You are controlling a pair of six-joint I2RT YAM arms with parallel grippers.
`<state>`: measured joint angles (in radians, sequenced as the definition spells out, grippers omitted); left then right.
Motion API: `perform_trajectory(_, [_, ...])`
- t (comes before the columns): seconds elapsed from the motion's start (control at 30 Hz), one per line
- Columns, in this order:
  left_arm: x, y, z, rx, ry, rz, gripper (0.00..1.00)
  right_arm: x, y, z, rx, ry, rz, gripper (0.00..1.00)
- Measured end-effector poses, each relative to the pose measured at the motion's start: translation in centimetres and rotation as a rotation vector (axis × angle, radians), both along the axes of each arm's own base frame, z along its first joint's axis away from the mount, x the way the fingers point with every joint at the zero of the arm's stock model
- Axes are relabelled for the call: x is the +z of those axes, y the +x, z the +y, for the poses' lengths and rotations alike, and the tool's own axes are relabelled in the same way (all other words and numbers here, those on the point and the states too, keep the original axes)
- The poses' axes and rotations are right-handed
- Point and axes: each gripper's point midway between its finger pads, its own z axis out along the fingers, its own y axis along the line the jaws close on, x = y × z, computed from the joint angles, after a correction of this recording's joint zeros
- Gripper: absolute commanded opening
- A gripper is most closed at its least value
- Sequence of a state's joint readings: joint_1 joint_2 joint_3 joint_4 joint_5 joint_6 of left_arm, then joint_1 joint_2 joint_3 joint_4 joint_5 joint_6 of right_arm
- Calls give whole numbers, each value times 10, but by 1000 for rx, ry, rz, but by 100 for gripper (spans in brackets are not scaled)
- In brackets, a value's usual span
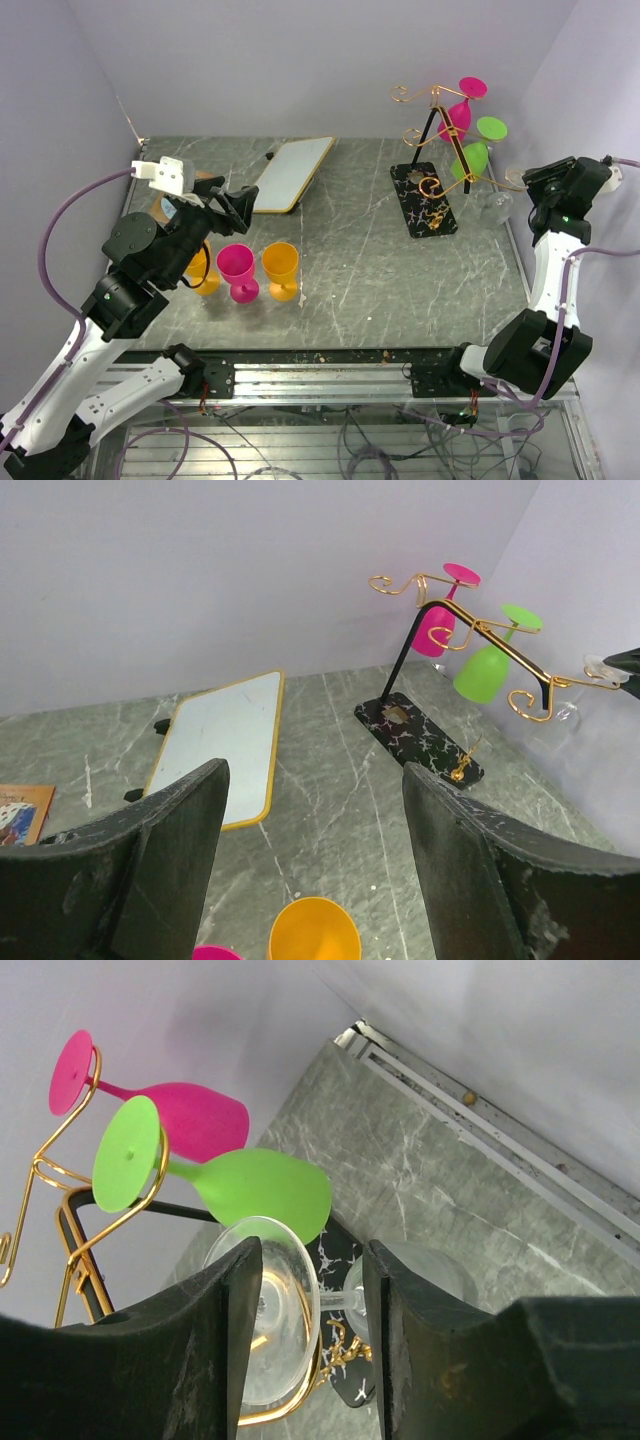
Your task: Take the wine glass off the wine glass rack
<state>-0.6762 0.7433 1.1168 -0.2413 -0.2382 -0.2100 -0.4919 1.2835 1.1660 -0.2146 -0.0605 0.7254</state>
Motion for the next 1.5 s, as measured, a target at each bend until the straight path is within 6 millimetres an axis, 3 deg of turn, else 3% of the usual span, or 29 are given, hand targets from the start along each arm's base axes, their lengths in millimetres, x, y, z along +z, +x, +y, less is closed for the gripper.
perform_trajectory(0.7, [1,0,0,1,-3,-4,81,12,8,0,9,4,-61,1])
perform_trajectory(1.17, [-1,2,0,4,0,0,82,18,8,1,-20,57,-103,0])
perform_trajectory(1.5, [-3,3,-2,-2,-2,7,81,28,-14,1,-114,106,-165,0])
